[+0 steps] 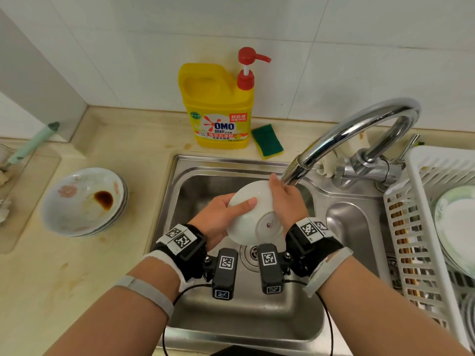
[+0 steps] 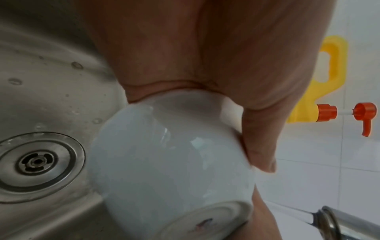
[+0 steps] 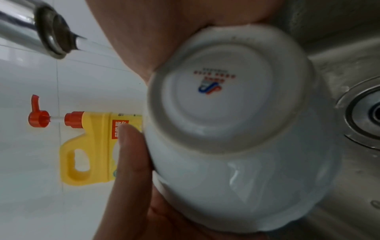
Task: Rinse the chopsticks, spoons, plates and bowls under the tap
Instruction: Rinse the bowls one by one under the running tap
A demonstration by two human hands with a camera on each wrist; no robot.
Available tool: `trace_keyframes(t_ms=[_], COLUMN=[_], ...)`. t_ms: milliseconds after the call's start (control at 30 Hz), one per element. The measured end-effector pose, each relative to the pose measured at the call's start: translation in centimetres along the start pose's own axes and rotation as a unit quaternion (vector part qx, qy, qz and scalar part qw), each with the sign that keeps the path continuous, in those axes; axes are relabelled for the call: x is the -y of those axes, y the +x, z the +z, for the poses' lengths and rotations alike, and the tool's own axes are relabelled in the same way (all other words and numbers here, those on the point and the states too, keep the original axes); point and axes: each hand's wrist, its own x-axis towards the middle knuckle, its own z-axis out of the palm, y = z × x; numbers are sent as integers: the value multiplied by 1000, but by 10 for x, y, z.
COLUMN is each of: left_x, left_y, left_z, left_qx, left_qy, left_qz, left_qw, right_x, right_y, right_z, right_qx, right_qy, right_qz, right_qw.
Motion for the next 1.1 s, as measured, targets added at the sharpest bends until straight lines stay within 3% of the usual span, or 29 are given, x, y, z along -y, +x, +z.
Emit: trace_keyframes(t_ms=[233, 400, 633, 833, 1100], left_x=[14, 7, 1, 12, -5], left_y=[-2, -2, 0, 3, 1], left_z=[-3, -6, 1, 0, -5], left_qx=[-7, 14, 2, -3, 17], left_qy=[-89, -67, -60, -127, 5], left_qz=[-1, -11, -2, 19, 25], left_qw=[996, 998, 998, 992, 1000], right_x=[-4, 2, 7, 8, 12], right_y=[-1, -2, -3, 0, -6], right_z=[0, -4, -3, -4, 0], right_qx=[12, 7, -48, -17, -44], right_qy=[33, -35, 9, 8, 2], right_qz=[43, 5, -57, -20, -31], right_qw=[998, 999, 997, 1000, 999])
